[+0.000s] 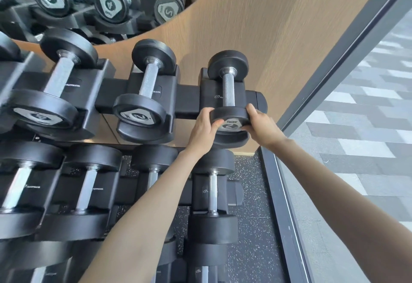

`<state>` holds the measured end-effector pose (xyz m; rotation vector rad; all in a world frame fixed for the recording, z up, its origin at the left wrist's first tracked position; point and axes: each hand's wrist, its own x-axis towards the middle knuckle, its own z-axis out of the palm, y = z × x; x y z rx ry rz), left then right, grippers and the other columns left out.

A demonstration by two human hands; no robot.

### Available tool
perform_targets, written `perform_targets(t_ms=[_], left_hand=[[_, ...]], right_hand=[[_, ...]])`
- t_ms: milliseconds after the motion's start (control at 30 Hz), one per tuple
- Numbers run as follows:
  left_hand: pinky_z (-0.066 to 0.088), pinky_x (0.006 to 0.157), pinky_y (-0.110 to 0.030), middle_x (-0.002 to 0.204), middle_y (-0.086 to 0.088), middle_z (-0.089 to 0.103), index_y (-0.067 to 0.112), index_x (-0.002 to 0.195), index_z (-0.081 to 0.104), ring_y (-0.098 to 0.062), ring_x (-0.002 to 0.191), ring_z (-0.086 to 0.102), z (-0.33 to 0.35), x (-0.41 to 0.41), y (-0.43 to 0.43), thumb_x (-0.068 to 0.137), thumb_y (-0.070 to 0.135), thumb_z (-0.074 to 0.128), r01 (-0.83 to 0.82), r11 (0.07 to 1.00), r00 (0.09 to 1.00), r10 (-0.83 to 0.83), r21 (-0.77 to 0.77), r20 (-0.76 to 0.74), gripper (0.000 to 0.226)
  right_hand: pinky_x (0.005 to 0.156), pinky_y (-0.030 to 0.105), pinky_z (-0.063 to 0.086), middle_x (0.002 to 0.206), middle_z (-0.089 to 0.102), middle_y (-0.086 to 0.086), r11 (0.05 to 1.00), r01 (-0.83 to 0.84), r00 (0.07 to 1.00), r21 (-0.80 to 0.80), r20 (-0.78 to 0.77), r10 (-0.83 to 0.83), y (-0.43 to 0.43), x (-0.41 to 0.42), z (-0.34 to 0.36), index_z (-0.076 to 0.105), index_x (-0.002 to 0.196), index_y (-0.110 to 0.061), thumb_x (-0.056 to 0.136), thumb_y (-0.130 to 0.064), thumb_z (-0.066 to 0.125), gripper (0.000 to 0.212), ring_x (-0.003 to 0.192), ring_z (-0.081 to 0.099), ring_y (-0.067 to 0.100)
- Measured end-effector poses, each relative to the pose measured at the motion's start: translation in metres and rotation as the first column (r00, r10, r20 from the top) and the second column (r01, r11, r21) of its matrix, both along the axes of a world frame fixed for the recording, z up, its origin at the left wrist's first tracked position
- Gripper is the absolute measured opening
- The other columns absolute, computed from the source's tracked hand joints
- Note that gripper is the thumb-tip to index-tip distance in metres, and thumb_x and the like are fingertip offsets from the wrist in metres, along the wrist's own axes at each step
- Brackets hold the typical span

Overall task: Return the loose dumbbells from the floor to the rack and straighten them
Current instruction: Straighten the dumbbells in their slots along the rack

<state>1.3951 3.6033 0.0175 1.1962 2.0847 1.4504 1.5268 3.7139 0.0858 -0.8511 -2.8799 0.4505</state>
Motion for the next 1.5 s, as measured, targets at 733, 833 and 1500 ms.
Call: perform_targets(t_ms=[733, 833, 1500], left_hand=[[0.021, 0.114, -0.048, 0.146, -0.013, 0.040, 0.012, 0.143, 0.037, -0.031, 0.137, 0.031, 0.018, 0.073, -0.303, 0.090, 0.037, 0.040, -0.386, 0.881, 0.596, 0.013, -0.273, -0.803, 0.059], [0.020, 0.114, -0.048, 0.146, -0.015, 0.039, 0.010, 0.143, 0.036, -0.032, 0.137, 0.031, 0.017, 0.074, -0.312, 0.090, 0.038, 0.038, -0.399, 0.865, 0.598, -0.006, -0.304, -0.801, 0.060], [0.024, 0.114, -0.045, 0.146, -0.018, 0.037, 0.007, 0.144, 0.031, -0.033, 0.135, 0.034, 0.013, -0.142, -0.241, 0.090, 0.034, 0.045, -0.091, 0.953, 0.565, -0.190, -0.289, -0.803, 0.062]], right_hand=[[0.112, 0.052, 0.022, 0.144, 0.037, 0.020, 0.918, -0.178, 0.936, 0.355, -0.226, 0.269, -0.193, 0.108, -0.028, 0.032, 0.140, -0.001, 0.084, -0.018, 0.061, 0.065, 0.136, 0.031, 0.033], [0.111, 0.052, 0.023, 0.143, 0.039, 0.020, 0.910, -0.238, 0.939, 0.339, -0.159, 0.305, -0.210, 0.104, -0.037, 0.034, 0.139, -0.001, 0.081, -0.017, 0.066, 0.069, 0.135, 0.034, 0.032], [0.104, 0.042, 0.037, 0.145, 0.036, 0.021, 0.951, -0.088, 0.977, 0.295, -0.162, 0.141, -0.194, -0.102, -0.007, 0.033, 0.139, 0.004, 0.087, -0.005, 0.058, 0.059, 0.133, 0.036, 0.034]])
